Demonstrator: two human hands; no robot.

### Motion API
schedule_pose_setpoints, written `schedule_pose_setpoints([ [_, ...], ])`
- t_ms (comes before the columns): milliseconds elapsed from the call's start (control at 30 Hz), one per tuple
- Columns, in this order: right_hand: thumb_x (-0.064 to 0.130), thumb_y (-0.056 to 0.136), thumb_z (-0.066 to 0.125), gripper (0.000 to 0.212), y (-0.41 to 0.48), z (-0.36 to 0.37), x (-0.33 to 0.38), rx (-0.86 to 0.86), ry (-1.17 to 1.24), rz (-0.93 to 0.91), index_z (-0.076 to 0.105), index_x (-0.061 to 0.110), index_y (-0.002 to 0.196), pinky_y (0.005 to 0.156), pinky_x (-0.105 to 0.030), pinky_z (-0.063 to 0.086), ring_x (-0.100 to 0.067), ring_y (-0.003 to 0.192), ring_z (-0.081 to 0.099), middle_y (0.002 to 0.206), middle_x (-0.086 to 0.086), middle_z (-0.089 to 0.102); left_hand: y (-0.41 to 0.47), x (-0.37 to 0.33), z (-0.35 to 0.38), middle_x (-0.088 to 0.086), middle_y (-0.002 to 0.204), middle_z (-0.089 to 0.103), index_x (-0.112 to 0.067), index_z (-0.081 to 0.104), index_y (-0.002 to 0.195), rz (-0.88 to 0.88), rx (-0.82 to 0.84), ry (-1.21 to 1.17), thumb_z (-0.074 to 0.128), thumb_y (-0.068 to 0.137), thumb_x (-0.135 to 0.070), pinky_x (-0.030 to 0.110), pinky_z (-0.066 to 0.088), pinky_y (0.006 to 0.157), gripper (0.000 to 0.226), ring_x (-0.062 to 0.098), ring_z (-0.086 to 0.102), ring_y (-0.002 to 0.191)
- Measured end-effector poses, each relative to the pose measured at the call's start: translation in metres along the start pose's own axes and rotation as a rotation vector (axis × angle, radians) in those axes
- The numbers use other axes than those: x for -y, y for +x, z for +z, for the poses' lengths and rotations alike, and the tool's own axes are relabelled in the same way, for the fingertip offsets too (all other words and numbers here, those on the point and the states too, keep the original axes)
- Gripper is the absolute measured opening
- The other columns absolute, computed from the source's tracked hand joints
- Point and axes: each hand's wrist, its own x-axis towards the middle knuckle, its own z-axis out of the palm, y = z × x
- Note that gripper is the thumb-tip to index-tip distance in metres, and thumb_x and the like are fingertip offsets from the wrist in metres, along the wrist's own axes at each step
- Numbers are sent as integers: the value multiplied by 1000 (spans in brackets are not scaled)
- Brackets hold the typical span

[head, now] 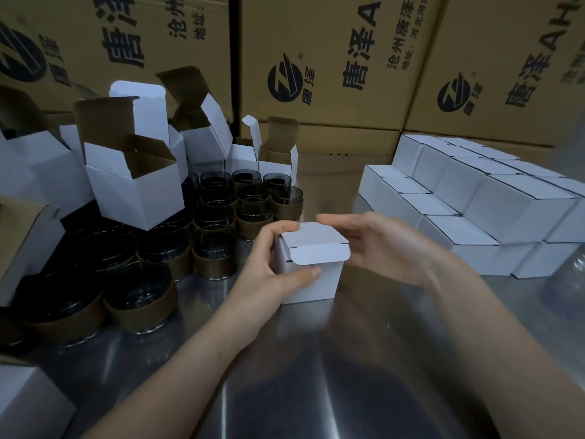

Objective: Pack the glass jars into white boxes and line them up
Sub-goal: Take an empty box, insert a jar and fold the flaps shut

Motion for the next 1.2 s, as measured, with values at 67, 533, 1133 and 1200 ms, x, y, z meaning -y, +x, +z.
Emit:
schedule_pose_setpoints([
  [67,33,88,57,35,-3,-2,0,57,-73,-15,71,17,116,100,-31,51,-15,109,64,125,-5,67,-1,0,0,-7,122,59,-30,49,122,-18,33,15,78,60,-15,20,53,78,71,1,62,104],
  [533,6,78,78,62,-6,-4,-2,17,-494,-107,55,34,129,86,-12,49,-3,116,60,123,18,65,1,3,-3,-10,123,58,-30,57,113,6,-20,42,78,65,-24,17,52,75,52,5,59,111],
  [1133,51,65,75,51,-5,-4,-1,-37,-599,-151,62,49,114,98,-17,44,4,110,62,115,18,70,2,-1,0,-3,115,67,-21,62,113,75,-79,10,71,70,-32,14,51,74,46,2,64,100],
  [1200,49,67,79,49,-5,-4,-2,-38,-595,-154,63,48,113,100,-20,44,1,111,63,116,15,71,2,0,0,-3,114,67,-21,62,113,74,-77,4,71,70,-32,15,51,74,45,2,64,99],
])
